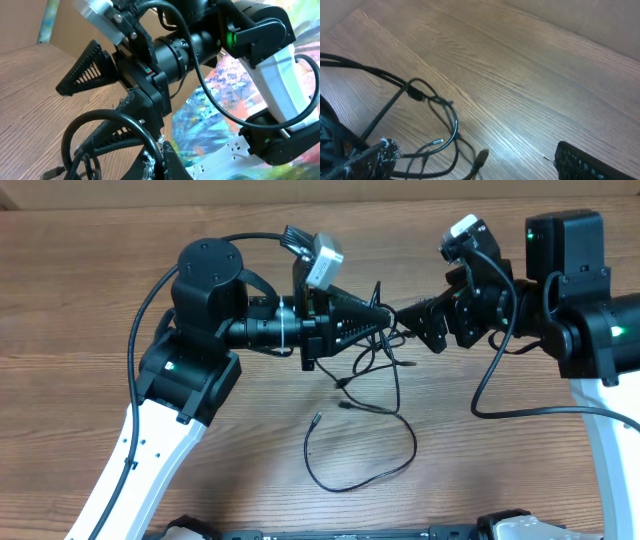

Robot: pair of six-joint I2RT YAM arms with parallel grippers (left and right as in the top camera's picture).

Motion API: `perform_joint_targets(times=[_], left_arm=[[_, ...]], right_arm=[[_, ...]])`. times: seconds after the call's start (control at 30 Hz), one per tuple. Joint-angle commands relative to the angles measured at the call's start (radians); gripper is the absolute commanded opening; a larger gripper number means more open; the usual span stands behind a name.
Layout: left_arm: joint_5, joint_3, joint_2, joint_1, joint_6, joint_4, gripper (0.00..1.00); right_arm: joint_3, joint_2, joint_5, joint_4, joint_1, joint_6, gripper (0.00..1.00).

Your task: Untangle cables

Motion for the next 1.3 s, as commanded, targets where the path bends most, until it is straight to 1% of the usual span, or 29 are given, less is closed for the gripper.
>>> perform_joint_targets(times=[0.0, 0.2, 0.37, 0.5, 0.57, 0.6, 0.73, 0.83, 1.0, 1.13, 1.27], left_arm=[[0.004, 0.009, -0.002, -0.002, 0.041, -0.007, 0.04], [-0.005, 0.009, 0.005, -0.008, 0.047, -0.001, 0.04], [-0.024, 0.010, 0.005, -0.008, 0.044, -0.001, 0.04], [-0.137, 0.009, 0.005, -0.006, 0.049, -0.036, 0.04], [-0.217, 0.010, 0.005, -0.006, 0.070, -0.081, 0.04], [-0.230, 0.009, 0.007, -0.006, 0.081, -0.093, 0.04], [-0.188, 0.009, 0.018, -0.008, 0.071, -0.068, 0.04], [-0.141, 0.009, 0.021, -0.024, 0.048, -0.017, 0.04], [-0.127, 0.010, 0.021, -0.077, 0.031, 0.051, 0.04], [-0.112, 0.009, 0.021, -0.113, 0.031, 0.058, 0.04], [-0.071, 0.010, 0.021, -0.111, 0.032, 0.055, 0.04]], right_arm=[[0.009, -0.003, 0.005, 0.014, 0.004, 0.008, 0.98], [0.009, -0.003, -0.069, 0.037, 0.004, 0.006, 0.98], [0.009, -0.003, -0.072, 0.035, 0.004, -0.001, 0.98], [0.009, -0.005, -0.073, 0.034, 0.004, 0.000, 0.98], [0.009, -0.010, -0.072, 0.028, 0.004, 0.000, 0.99], [0.009, -0.012, -0.073, 0.027, 0.004, 0.000, 0.99], [0.009, -0.013, -0.102, 0.028, 0.004, -0.004, 0.99], [0.009, -0.013, -0.103, 0.029, 0.004, -0.004, 0.99], [0.009, -0.012, -0.102, 0.029, 0.004, -0.005, 0.99], [0.009, -0.012, -0.093, 0.039, 0.004, -0.004, 0.99], [0.009, -0.012, -0.052, 0.039, 0.004, -0.004, 0.99]])
